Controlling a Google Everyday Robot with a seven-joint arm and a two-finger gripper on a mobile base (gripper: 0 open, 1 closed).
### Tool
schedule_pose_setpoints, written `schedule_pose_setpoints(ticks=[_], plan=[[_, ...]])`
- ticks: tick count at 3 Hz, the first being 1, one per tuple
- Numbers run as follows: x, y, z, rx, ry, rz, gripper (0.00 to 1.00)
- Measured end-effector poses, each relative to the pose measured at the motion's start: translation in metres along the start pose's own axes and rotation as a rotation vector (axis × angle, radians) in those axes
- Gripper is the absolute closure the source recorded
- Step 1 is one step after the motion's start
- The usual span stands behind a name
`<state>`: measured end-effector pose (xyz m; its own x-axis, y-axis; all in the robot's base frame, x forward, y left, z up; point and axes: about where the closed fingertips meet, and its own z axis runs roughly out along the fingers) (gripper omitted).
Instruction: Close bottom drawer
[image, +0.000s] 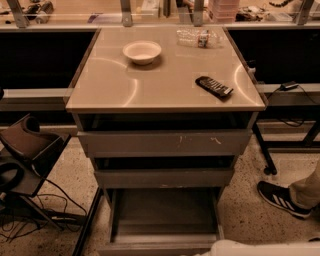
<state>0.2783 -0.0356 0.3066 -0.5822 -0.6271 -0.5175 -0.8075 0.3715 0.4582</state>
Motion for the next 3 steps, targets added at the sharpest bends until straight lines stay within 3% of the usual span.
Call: schedule_pose_setpoints(ticks=[1, 3], plan=[[0.0407, -0.0065, -0.0021, 0.01, -0.075, 0.125, 0.0], [0.0439, -0.0152, 0.0028, 0.04, -0.076, 0.141, 0.0]])
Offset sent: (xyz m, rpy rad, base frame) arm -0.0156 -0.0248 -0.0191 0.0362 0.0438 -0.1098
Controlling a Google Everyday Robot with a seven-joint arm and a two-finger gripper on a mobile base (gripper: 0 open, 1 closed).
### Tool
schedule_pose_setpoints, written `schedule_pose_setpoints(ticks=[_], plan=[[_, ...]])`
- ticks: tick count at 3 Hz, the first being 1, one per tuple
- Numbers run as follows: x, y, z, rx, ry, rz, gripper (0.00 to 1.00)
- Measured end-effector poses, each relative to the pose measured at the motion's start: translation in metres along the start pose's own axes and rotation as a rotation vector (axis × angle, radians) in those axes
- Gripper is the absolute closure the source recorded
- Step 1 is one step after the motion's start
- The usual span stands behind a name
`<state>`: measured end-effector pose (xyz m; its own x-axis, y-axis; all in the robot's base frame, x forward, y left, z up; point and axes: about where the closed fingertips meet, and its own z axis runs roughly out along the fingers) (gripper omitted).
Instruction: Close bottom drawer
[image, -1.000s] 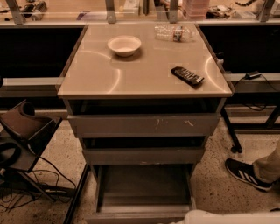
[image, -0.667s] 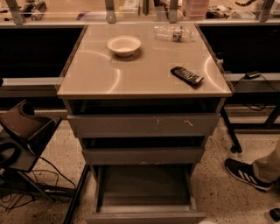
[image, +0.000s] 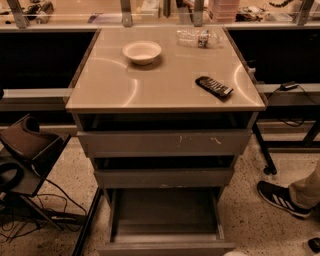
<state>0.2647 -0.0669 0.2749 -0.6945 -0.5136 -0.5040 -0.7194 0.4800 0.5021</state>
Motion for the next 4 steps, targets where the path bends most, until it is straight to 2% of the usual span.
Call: schedule_pose_setpoints(ticks=[1, 2, 3, 4], plan=[[0.008, -0.021, 0.008, 0.072, 0.069, -0.004, 0.0], [0.003, -0.066, 0.013, 0.199, 0.127, 0.01, 0.0], [-0.004, -0.114, 0.017, 0.294, 0.13, 0.038, 0.0], [-0.004, -0.114, 0.017, 0.294, 0.131, 0.038, 0.0]])
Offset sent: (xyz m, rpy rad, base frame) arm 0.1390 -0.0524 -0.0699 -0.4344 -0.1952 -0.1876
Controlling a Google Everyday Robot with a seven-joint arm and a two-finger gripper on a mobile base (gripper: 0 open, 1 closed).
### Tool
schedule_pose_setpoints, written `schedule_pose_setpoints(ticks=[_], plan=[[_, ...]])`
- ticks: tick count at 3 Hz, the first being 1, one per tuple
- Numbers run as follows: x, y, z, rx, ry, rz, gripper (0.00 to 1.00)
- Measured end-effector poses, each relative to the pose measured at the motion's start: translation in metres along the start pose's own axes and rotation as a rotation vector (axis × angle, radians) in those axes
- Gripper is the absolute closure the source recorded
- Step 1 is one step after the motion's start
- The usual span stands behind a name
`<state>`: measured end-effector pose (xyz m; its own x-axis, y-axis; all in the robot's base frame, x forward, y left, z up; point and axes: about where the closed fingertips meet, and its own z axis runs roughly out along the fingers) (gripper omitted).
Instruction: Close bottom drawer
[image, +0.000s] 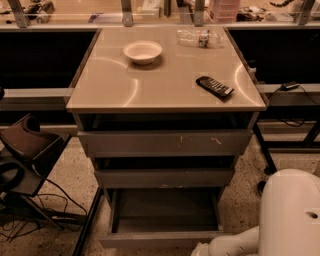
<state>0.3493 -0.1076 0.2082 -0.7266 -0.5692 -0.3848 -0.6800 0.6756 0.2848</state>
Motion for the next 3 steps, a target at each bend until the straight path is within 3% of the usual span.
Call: schedule_pose_setpoints(ticks=[2, 3], plan=[[-0.018, -0.048, 0.048, 0.012, 0.114, 0.083, 0.0], [-0.039, -0.077, 0.061, 0.031, 0.132, 0.12, 0.0]])
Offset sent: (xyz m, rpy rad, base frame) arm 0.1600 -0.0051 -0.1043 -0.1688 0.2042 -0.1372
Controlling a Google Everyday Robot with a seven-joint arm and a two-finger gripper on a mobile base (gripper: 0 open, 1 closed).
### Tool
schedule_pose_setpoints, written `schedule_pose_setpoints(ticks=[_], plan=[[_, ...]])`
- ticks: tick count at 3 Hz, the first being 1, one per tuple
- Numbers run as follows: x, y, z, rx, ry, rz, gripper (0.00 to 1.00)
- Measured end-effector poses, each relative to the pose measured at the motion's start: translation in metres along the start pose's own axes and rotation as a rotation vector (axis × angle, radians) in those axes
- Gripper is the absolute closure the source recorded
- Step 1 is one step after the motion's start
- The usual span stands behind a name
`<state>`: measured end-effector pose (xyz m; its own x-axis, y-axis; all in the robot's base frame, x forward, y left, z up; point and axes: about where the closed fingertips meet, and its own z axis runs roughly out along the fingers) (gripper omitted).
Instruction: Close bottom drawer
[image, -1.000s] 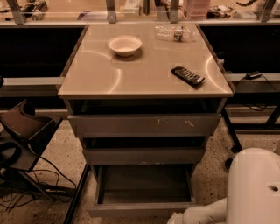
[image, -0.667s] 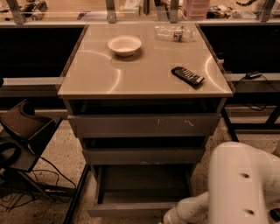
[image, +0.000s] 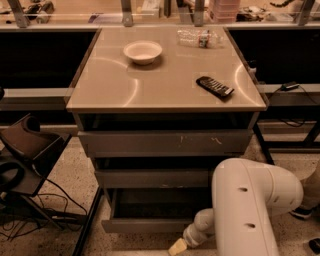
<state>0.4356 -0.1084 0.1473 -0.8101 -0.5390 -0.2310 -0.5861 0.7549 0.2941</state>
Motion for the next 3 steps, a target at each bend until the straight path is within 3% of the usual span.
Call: schedule_pose_setpoints(ticks=[1, 3], plan=[[-0.035, -0.027, 0.0, 0.031, -0.015, 0.045, 0.0], [-0.102, -0.075, -0.024, 0.085, -0.113, 0.123, 0.0]])
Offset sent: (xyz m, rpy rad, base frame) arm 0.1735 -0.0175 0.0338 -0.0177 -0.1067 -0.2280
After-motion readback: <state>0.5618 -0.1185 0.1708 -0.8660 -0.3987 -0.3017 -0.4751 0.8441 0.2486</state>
